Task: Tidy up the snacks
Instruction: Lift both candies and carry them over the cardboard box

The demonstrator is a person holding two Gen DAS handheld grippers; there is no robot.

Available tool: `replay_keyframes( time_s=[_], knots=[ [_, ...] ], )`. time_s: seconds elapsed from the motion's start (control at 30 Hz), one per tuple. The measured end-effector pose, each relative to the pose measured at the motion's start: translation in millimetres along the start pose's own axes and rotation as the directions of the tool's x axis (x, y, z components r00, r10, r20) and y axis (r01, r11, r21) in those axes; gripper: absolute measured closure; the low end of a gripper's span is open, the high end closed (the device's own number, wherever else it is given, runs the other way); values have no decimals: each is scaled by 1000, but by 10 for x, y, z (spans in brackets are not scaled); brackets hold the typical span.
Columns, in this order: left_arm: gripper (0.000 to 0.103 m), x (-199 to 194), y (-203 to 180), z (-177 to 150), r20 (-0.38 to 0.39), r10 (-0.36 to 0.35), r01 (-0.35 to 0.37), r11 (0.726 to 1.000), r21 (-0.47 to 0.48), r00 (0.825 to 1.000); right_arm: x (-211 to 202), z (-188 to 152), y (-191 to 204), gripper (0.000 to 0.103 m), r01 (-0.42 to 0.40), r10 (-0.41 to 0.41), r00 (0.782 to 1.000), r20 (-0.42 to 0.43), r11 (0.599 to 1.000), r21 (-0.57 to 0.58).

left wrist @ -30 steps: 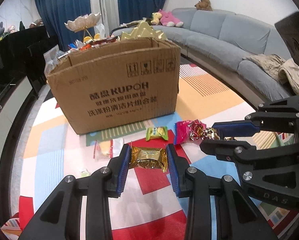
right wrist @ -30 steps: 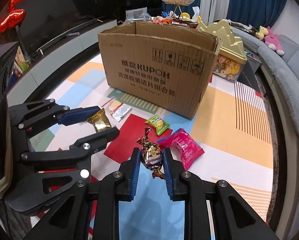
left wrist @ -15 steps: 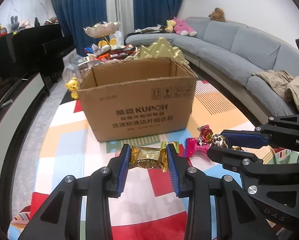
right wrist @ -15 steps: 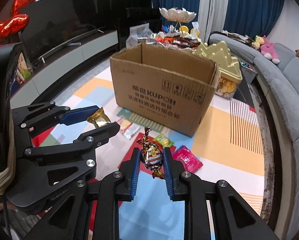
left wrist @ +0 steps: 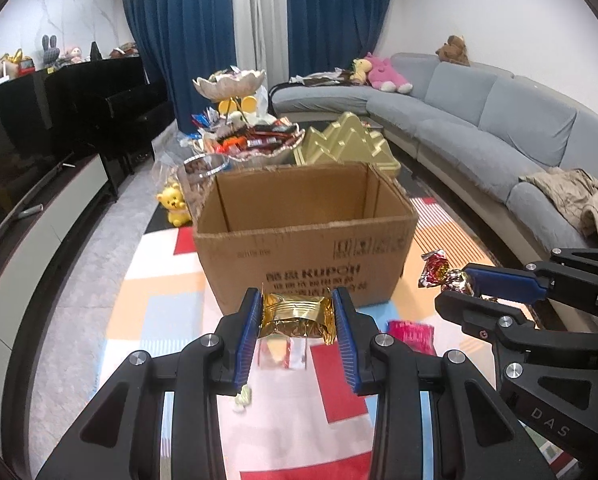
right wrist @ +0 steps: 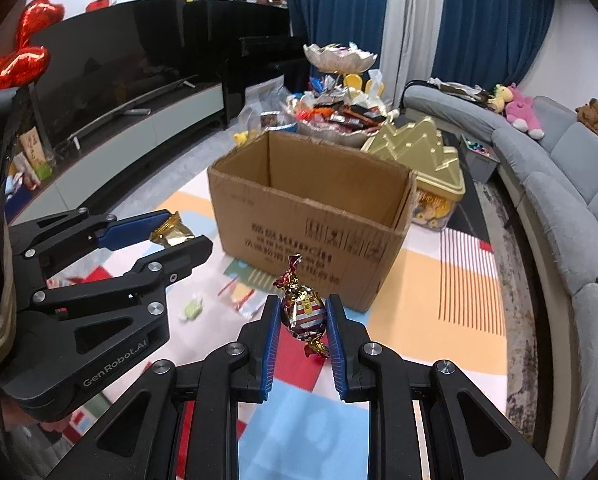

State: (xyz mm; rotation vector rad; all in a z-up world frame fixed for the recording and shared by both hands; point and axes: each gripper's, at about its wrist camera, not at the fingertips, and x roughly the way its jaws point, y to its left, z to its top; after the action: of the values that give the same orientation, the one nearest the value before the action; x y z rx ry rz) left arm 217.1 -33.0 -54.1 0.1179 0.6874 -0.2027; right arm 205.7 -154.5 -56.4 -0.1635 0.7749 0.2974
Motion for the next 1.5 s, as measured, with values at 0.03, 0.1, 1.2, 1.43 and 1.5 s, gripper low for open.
replay_keyframes(
  time_s=[0.03,0.1,1.2,1.43,1.5],
  knots=[
    [67,1,4,36,3,2,-2,1000,0,1000,-3,36,-12,79,3,-3,1000,4,1000,4],
    [67,-6,23,116,14,8,-7,1000,-3,1000,-13,118,-39,79,8,-8,1000,17,1000,12],
    [67,474,315,985,53,47,-45,998,-33,997,278,982,-283,79,45,-51,993,107,997,55],
    [67,700,406,1049,31,53,-52,998,-43,998,471,1089,-353,79,44,-51,995,89,996,73],
    [67,775,428,1069,24,55,-54,998,-44,998,541,1115,-365,79,44,-50,996,78,996,76]
  ],
)
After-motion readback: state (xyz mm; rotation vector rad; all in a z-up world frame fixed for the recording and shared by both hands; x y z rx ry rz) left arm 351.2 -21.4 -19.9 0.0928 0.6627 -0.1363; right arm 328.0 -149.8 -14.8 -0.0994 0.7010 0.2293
